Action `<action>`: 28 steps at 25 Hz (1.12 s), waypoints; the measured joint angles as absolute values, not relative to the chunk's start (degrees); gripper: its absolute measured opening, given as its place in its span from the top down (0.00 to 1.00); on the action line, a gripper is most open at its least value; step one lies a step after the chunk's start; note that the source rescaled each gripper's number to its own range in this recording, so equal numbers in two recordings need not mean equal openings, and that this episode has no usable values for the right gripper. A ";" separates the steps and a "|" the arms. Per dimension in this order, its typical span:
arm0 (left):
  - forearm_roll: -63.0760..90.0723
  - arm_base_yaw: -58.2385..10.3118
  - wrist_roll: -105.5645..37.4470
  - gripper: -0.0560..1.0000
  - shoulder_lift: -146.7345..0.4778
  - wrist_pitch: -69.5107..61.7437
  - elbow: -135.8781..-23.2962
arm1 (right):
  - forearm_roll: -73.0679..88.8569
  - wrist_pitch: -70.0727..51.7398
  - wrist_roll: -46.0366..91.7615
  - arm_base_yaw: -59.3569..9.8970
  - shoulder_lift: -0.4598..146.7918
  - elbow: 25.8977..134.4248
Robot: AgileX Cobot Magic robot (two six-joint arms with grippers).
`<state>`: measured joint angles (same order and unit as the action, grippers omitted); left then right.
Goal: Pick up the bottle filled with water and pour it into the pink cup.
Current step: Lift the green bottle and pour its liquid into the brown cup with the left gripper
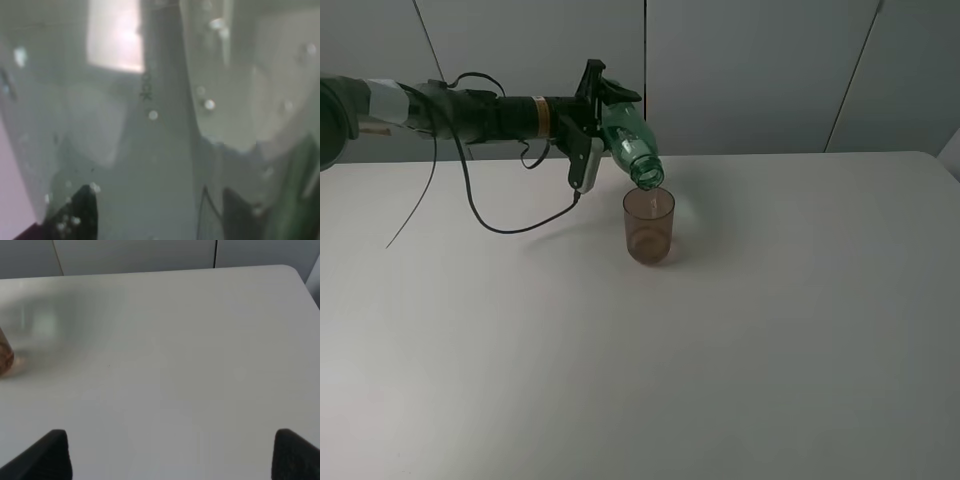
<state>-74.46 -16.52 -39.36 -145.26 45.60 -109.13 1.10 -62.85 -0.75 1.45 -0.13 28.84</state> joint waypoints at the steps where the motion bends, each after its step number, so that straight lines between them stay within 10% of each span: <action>1: -74.46 -16.30 -39.45 0.93 -145.26 45.68 -109.13 | 1.10 -62.85 -0.75 1.45 -0.13 28.84; 28: -76.92 -16.05 -42.56 0.93 -142.85 47.85 -109.13 | 1.10 -62.85 -0.75 1.45 -0.13 28.84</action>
